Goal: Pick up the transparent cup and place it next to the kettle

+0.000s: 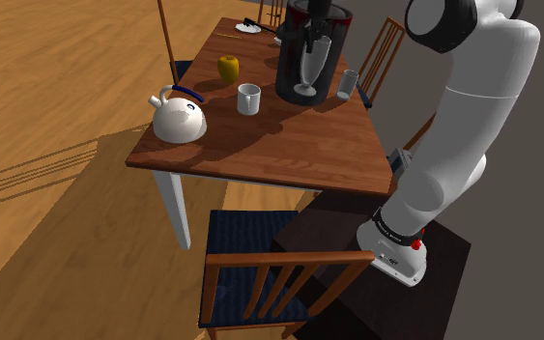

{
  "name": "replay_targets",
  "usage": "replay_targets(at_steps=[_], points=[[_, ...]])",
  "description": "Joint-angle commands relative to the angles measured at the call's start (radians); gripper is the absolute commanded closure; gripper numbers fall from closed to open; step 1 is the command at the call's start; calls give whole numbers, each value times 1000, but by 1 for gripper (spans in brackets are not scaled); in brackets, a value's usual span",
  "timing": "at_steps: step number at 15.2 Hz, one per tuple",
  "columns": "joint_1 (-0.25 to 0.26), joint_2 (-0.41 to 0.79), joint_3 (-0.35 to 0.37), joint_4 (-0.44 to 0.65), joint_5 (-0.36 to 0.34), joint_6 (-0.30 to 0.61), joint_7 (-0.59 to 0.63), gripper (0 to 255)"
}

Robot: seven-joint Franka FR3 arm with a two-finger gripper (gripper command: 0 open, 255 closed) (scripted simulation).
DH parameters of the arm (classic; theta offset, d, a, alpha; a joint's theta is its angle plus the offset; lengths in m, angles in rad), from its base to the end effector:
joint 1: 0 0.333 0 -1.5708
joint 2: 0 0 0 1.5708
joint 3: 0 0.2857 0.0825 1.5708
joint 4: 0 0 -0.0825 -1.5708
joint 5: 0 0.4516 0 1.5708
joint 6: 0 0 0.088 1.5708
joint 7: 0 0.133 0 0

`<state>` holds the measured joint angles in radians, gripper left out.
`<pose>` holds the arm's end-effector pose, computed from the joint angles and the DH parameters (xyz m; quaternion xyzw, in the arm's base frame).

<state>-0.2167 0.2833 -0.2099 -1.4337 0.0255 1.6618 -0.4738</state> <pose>0.6419 -0.2735 0.4662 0.9992 0.0255 -0.0293 0.0042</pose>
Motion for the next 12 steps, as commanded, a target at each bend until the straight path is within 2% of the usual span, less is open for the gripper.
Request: replay_targets(at_steps=[1,12], points=[[-2,2,-1,33,1,-30,-1,255],[-14,47,-3,248,10,-201,-8,255]])
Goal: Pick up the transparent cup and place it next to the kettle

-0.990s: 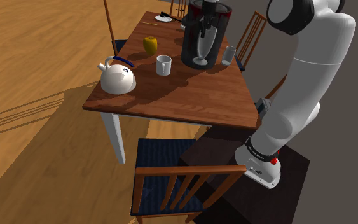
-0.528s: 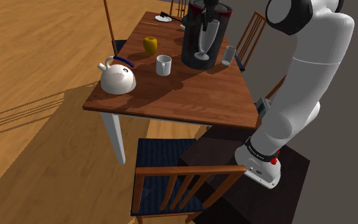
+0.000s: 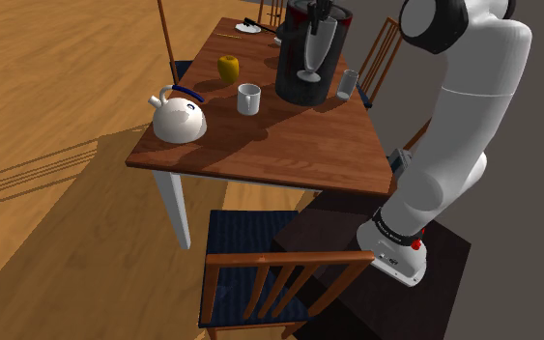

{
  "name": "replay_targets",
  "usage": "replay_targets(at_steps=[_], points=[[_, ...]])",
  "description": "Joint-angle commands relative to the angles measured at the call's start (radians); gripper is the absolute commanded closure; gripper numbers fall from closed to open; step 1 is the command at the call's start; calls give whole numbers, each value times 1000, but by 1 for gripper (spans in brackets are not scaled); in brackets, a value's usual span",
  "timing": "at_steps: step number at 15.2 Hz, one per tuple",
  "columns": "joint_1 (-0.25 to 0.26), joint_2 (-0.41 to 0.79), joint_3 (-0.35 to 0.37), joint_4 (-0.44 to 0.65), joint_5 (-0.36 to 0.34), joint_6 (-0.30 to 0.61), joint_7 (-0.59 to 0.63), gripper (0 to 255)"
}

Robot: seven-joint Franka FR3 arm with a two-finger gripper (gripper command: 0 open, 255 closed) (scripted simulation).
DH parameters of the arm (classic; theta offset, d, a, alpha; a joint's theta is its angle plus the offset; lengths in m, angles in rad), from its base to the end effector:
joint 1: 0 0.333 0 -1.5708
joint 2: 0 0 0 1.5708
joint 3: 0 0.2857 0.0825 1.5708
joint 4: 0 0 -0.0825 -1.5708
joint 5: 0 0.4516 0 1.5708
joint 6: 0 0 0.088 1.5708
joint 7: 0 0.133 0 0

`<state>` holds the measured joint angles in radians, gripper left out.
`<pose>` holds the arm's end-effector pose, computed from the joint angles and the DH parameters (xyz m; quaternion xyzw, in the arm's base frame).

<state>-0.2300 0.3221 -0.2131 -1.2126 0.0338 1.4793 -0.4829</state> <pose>0.6399 -0.2746 0.5430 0.9992 0.0255 -0.0292 0.0042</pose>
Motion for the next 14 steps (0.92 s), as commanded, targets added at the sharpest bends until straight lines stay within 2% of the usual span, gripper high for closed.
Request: replay_targets(at_steps=[1,11,14], points=[[-3,16,0,51,3,-35,0,255],[-34,129,0,364,27,-235,-8,255],[29,70,15,272,12,-203,58,255]])
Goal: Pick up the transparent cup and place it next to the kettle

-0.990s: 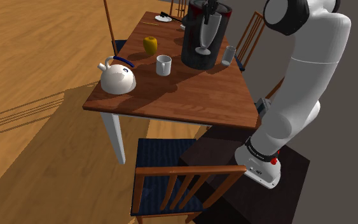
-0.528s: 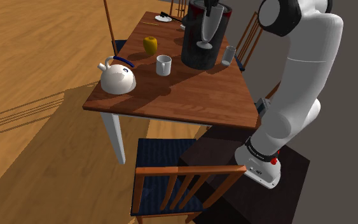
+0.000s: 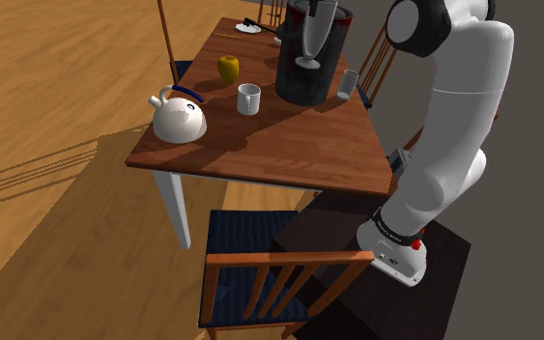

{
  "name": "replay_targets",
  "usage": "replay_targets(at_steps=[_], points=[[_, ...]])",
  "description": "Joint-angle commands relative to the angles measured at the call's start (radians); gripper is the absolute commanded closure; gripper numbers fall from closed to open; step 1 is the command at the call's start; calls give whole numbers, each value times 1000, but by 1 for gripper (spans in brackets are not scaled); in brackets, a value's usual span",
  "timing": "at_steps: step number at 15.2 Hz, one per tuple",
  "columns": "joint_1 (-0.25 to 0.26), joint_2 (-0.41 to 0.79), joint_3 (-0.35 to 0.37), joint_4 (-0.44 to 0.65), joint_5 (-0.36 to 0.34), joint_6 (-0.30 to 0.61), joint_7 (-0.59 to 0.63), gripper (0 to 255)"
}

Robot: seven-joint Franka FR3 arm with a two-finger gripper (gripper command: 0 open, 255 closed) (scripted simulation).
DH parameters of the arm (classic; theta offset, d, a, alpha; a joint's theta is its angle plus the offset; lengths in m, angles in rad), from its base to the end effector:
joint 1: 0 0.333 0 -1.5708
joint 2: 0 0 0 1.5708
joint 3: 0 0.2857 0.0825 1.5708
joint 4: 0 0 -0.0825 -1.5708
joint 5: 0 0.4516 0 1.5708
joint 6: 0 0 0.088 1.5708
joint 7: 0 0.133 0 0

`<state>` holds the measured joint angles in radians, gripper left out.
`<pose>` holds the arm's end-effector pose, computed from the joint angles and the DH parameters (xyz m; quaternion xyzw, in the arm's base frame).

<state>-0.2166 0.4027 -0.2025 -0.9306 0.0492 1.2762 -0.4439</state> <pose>0.6423 -0.2415 0.6159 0.9992 0.0259 -0.0293 0.0040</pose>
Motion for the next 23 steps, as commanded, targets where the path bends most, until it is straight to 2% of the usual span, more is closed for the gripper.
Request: replay_targets(at_steps=[1,7,13,19,23], points=[[35,-26,10,-32,-7,7,41,255],[140,-77,50,-106,-22,28,177,255],[236,-74,93,-97,-28,22,312,255],[327,-13,134,-3,-30,-12,444,255],[387,74,158,137,-30,-65,529,255]])
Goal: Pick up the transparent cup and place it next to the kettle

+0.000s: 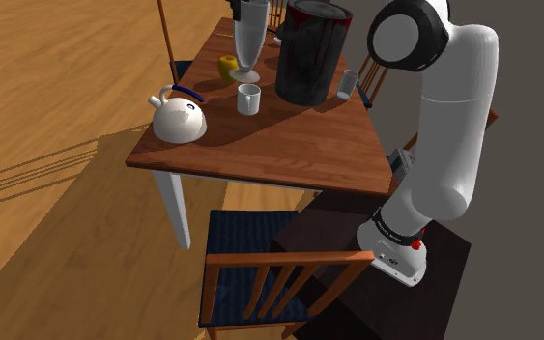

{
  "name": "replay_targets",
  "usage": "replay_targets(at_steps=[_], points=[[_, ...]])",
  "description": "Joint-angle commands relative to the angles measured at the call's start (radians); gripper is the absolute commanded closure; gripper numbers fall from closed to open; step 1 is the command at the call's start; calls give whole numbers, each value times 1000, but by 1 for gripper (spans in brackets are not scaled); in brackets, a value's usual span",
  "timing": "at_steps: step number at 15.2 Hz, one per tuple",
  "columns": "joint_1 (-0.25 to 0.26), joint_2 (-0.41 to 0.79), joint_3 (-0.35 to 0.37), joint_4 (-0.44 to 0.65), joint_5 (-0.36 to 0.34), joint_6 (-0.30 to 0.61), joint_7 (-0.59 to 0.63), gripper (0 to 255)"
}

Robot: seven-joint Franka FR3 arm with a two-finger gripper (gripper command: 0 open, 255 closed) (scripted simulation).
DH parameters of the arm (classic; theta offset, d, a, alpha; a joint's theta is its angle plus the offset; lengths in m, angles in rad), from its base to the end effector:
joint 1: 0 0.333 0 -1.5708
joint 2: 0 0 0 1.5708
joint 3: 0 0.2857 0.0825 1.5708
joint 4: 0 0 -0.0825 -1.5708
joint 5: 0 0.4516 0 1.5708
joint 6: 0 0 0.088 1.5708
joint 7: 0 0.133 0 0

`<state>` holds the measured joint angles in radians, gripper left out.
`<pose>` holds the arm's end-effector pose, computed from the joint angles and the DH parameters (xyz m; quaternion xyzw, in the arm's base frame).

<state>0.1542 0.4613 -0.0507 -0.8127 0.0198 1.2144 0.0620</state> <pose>0.6834 0.0844 0.6253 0.9992 0.0262 -0.0293 0.0044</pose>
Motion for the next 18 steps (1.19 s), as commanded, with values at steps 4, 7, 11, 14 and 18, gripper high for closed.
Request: replay_targets(at_steps=[4,7,11,14,18], points=[[40,-10,11,-66,-3,57,50,255],[43,-53,11,-179,-4,126,50,255],[45,-93,11,-296,-6,204,50,255],[46,-114,11,-370,-7,257,50,255],[47,-135,11,-456,-8,322,51,255]])
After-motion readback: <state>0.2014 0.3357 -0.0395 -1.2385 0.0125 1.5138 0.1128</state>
